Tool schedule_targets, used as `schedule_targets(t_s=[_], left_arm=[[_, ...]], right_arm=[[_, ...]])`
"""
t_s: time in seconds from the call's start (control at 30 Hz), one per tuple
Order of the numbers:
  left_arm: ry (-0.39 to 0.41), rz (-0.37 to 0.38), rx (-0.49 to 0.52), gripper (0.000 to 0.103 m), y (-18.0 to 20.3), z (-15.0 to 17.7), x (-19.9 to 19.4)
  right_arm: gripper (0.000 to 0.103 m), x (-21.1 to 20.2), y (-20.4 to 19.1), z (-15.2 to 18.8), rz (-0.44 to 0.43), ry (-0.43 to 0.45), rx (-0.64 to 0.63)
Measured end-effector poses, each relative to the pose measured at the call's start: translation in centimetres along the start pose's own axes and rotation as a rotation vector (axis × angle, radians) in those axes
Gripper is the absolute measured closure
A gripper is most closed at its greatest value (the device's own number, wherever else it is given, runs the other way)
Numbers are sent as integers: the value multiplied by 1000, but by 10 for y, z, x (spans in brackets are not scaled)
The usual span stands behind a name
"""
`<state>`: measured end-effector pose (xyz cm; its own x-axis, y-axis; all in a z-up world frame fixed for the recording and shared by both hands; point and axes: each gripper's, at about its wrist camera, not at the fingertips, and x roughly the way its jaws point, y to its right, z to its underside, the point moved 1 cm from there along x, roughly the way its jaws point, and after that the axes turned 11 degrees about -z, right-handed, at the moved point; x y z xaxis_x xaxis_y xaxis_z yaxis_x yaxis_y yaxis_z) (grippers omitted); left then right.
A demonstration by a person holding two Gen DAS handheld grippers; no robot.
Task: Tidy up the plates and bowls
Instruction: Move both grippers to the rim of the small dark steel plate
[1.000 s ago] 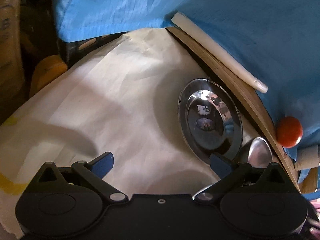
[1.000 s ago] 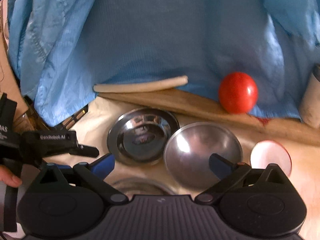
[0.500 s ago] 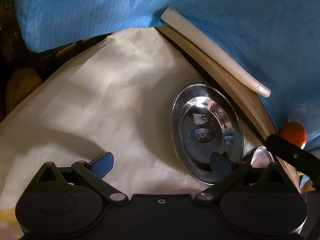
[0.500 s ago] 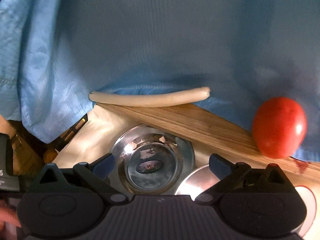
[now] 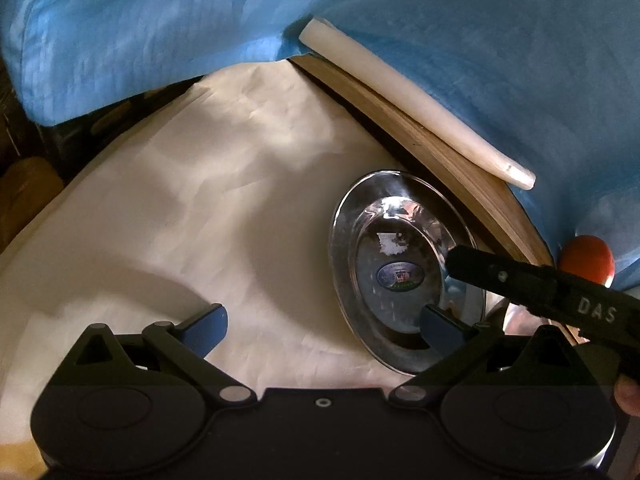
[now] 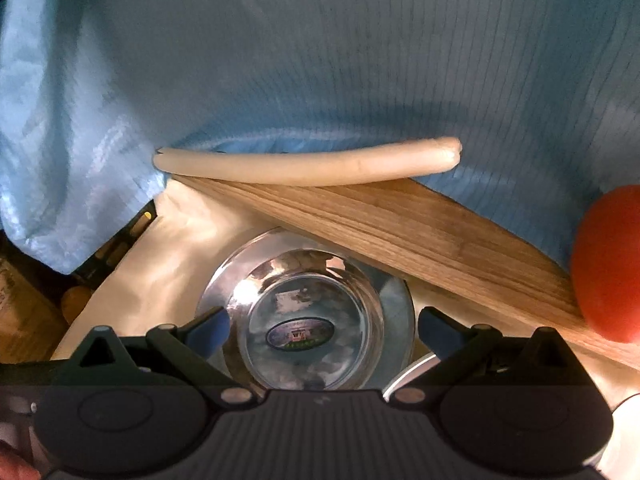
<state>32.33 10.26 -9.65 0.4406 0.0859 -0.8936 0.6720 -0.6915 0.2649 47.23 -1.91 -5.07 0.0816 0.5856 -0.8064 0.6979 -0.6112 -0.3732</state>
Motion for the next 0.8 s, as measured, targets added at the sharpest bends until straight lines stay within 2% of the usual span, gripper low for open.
schedule_targets(t_s=[0.13, 0.23, 0.3, 0.43, 0.6, 0.8], left_arm=[[22, 3, 20, 2, 3, 0, 0], [32, 18, 33, 7, 5, 0, 0], [39, 30, 37, 14, 7, 0, 0], [42, 45, 40, 23, 9, -1, 1], [32, 60, 36, 47, 10, -3, 3], [13, 60, 55, 66, 12, -3, 6]], right_arm=[[1, 6, 5, -2, -4, 1, 25], [2, 10, 9, -3, -1, 0, 45], [4, 11, 11, -4, 7, -3, 47], [6, 14, 12, -4, 23, -8, 41], [13, 14, 10, -3, 45, -11, 27], [28, 11, 9, -2, 68, -17, 9]])
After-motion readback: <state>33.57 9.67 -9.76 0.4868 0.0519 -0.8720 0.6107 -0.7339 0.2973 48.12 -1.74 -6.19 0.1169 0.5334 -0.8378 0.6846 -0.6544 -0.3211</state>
